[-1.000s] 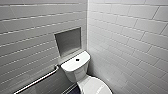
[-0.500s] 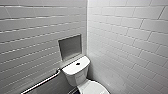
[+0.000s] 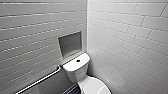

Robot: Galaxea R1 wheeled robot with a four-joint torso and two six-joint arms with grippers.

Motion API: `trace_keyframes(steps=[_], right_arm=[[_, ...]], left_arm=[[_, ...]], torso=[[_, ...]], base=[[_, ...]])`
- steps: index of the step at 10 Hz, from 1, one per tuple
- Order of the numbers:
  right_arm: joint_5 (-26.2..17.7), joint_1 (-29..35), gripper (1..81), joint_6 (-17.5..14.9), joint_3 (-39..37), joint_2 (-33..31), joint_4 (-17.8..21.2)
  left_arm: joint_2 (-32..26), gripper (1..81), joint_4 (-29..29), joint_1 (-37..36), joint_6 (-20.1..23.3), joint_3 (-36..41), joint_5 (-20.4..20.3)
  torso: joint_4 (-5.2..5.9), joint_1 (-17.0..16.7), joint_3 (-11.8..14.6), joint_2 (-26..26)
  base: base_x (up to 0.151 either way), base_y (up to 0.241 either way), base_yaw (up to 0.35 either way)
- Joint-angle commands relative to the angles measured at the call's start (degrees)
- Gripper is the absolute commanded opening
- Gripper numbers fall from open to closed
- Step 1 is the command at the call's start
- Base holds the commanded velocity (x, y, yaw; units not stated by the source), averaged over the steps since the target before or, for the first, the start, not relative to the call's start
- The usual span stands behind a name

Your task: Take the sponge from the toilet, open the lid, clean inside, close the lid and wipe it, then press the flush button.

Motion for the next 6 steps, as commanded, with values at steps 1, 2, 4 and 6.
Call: trace_keyframes(steps=[1, 2, 4, 6], right_arm=[[-3.6, 0.3, 1.0, -0.2, -1.2, 1.0, -0.9], [-3.6, 0.3, 1.0, -0.2, -1.2, 1.1, -0.9], [-3.9, 0.3, 1.0, -0.9, -1.1, 1.1, -1.2], [-3.9, 0.3, 1.0, -0.9, -1.2, 1.3, -1.2]], left_arm=[[-0.2, 81.1, -0.6, -1.2, 0.0, -0.2, 4.4], [-0.3, 81.1, -0.6, -1.1, 0.0, -0.2, 4.5], [-0.2, 81.1, -0.7, -0.7, 0.0, -0.3, 4.4], [-0.2, 81.1, -0.7, -0.5, 0.0, -0.2, 4.4]], torso=[[0.0, -3.6, 3.1, 5.6], [0.0, -4.8, 3.9, 7.5], [0.0, -7.4, 5.9, 11.5], [0.0, -10.4, 4.3, 15.9]], base=[[0.0, 0.0, 0.0], [0.0, 0.0, 0.0], [0.0, 0.0, 0.0], [0.0, 0.0, 0.0]])
